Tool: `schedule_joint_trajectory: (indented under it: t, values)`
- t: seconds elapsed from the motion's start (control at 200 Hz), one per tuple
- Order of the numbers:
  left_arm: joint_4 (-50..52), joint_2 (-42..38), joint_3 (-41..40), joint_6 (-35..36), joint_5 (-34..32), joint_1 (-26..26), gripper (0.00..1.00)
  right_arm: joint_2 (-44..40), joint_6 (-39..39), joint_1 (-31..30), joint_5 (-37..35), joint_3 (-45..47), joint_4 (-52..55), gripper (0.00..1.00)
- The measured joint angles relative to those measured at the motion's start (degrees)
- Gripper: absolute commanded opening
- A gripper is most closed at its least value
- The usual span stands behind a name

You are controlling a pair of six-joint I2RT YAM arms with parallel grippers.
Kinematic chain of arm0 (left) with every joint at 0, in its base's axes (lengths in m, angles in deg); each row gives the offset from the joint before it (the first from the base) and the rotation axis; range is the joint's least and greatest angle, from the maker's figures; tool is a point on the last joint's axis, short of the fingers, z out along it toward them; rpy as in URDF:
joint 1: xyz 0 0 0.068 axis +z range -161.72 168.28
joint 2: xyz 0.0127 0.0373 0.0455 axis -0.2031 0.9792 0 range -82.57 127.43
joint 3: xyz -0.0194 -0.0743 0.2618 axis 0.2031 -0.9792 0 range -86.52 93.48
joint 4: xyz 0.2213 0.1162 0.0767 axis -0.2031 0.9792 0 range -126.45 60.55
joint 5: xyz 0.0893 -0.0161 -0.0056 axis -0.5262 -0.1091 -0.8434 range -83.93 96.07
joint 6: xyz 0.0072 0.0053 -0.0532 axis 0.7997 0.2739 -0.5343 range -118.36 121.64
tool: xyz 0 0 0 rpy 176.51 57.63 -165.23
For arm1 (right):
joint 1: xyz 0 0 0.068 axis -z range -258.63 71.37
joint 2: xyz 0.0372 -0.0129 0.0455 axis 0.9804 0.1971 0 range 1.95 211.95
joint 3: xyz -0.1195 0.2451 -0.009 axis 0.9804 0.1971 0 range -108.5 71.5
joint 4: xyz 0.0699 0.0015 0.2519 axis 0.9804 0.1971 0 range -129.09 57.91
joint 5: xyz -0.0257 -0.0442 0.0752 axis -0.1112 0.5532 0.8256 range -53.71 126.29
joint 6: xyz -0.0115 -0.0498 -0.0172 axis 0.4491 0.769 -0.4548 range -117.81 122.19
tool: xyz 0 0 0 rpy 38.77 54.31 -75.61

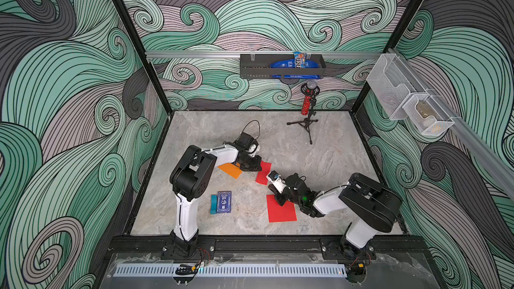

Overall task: Fold the square paper along the opposite sides
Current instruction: Smooth out the paper at the center of the board.

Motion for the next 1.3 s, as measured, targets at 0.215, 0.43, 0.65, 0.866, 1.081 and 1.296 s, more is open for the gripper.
schedule_joint_trajectory:
  t: [0.215, 0.43, 0.65, 0.866, 1.081, 1.296]
  values:
    - [0.0, 0.0, 0.0, -0.1, 0.0, 0.0, 0.0, 3.7, -4.8, 9.1, 6.0, -7.3, -5.2, 0.06]
    - [0.0, 0.0, 0.0, -0.5, 0.0, 0.0, 0.0, 16.4, -3.7, 10.6, 6.5, -15.3, -7.5, 0.05]
    - [-0.1, 0.0, 0.0, -0.6, 0.0, 0.0, 0.0, 20.1, -2.9, 11.3, 6.3, -16.2, -9.4, 0.05]
    - [-0.1, 0.0, 0.0, -0.7, 0.0, 0.0, 0.0, 20.1, -3.1, 12.0, 4.5, -16.5, -9.0, 0.05]
    - [-0.2, 0.0, 0.0, -0.9, -0.1, 0.0, 0.0, 20.1, -3.4, 12.2, 1.9, -17.7, -7.1, 0.05]
    - [-0.4, 0.0, 0.0, -0.9, -0.3, 0.0, 0.0, 20.1, -4.0, 12.3, 0.9, -18.8, -5.3, 0.05]
